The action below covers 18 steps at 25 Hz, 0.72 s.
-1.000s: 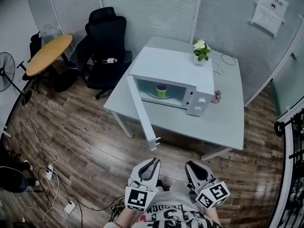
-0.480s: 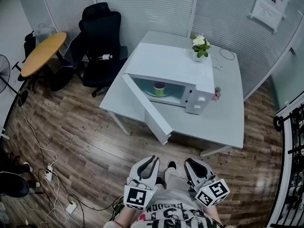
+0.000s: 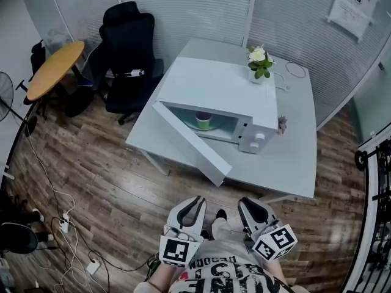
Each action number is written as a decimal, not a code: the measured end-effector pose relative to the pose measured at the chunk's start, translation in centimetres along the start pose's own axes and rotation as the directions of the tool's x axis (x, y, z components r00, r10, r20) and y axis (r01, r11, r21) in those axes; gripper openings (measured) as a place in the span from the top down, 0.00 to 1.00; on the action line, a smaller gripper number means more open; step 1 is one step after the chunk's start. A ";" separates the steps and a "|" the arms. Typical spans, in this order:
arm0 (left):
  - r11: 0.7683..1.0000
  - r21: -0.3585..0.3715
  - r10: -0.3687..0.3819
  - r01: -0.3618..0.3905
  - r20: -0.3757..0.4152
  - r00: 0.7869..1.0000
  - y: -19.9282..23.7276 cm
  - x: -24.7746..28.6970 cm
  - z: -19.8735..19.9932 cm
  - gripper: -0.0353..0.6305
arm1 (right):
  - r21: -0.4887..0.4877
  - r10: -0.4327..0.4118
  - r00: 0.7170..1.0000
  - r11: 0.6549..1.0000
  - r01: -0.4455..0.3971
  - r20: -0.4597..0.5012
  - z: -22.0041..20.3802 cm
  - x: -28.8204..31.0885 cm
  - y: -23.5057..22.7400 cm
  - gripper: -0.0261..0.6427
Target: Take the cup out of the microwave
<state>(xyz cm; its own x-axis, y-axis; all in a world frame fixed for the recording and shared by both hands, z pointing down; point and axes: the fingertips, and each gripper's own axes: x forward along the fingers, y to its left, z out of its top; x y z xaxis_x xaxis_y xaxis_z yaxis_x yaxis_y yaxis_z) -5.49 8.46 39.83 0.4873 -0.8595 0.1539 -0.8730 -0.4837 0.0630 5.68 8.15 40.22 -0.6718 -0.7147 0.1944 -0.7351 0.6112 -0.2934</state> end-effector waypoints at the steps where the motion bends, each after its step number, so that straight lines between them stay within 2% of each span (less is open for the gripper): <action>1: 1.000 -0.005 0.006 -0.006 -0.001 1.000 0.1 0.4 0.1 0.88 | 0.000 0.005 1.000 1.000 -0.005 0.000 0.2 0.3 -0.4 0.89; 13: 0.997 -0.032 0.065 -0.065 0.012 0.998 1.0 5.4 1.9 0.88 | -0.008 0.065 0.998 0.998 -0.066 -0.002 2.8 3.4 -5.3 0.89; 18: 0.993 -0.027 0.113 -0.112 0.032 0.993 1.5 7.1 2.6 0.87 | -0.012 0.098 0.995 0.995 -0.098 -0.007 3.5 4.3 -7.2 0.89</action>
<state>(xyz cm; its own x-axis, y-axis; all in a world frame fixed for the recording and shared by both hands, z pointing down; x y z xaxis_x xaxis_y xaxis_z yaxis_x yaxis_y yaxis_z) -3.31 1.23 38.45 0.3861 -0.9134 0.1288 -0.9223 -0.3796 0.0723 8.43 -0.53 39.88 -0.7412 -0.6490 0.1715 -0.6668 0.6824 -0.2997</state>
